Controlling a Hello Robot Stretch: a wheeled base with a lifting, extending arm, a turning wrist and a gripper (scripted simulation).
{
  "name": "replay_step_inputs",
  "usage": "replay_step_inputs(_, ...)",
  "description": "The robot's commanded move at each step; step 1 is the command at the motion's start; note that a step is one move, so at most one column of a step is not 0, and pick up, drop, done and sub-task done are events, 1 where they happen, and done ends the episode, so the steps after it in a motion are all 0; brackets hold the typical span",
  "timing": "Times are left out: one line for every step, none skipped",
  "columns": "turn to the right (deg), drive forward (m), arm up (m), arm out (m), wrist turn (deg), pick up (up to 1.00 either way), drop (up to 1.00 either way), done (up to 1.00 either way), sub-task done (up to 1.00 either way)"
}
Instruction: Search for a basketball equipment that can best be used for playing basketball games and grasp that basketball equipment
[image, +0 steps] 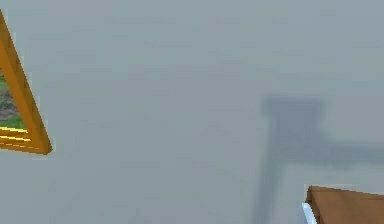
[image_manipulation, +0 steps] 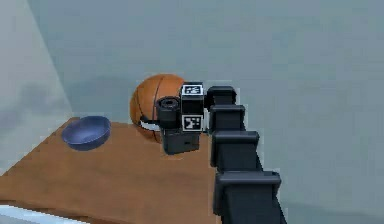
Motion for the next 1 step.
replay_step_inputs(0.0, 0.0, 0.0, 0.0, 0.0, 0.0, 0.0, 1.0, 0.0)
